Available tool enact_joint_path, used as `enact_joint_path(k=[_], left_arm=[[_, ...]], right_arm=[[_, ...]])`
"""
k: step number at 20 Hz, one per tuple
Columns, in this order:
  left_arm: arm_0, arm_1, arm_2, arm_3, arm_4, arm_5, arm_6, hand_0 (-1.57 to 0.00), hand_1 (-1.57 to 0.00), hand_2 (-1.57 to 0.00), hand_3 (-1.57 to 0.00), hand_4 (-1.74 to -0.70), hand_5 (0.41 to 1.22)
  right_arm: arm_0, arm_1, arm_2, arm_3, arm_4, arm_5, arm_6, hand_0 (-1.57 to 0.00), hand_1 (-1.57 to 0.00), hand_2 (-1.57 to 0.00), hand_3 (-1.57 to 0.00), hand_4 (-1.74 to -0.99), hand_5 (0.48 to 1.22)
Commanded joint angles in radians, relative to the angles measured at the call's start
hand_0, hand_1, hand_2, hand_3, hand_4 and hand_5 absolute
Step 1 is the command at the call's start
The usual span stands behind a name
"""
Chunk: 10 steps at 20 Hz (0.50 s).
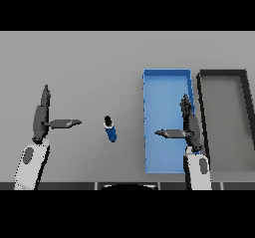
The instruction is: Pick up the blue pipe and place it into the blue bin.
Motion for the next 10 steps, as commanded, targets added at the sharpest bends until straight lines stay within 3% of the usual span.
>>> enact_joint_path(k=[1, 6, 7, 8, 10], left_arm=[[-0.002, 0.000, 0.001, 0.001, 0.001, 0.000, -0.004, 0.00, 0.00, 0.00, 0.00, -0.97, 0.593], [-0.018, 0.000, 0.007, 0.016, 0.005, -0.006, -0.006, 0.00, 0.00, 0.00, 0.00, -0.97, 0.593], [0.008, 0.061, -0.019, 0.022, -0.003, -0.109, -0.071, 0.00, 0.00, 0.00, 0.00, -0.97, 0.593], [0.025, 0.105, -0.028, 0.034, -0.007, -0.175, -0.112, 0.00, 0.00, 0.00, 0.00, -0.96, 0.592], [0.032, 0.154, -0.037, 0.045, -0.016, -0.241, -0.150, 0.00, 0.00, 0.00, 0.00, -0.96, 0.590]], right_arm=[[-0.002, 0.000, 0.000, 0.001, 0.000, -0.001, 0.001, 0.00, 0.00, 0.00, 0.00, -1.205, 0.629], [-0.014, 0.004, -0.001, 0.004, -0.001, -0.003, -0.003, 0.00, 0.00, 0.00, 0.00, -1.205, 0.629], [0.021, -0.066, 0.026, -0.035, 0.074, 0.007, -0.077, 0.00, 0.00, 0.00, 0.00, -1.205, 0.629], [0.057, -0.096, 0.056, -0.059, 0.133, 0.009, -0.126, 0.00, 0.00, 0.00, 0.00, -1.201, 0.628], [0.078, -0.125, 0.080, -0.080, 0.182, 0.012, -0.131, 0.00, 0.00, 0.00, 0.00, -1.197, 0.626]])
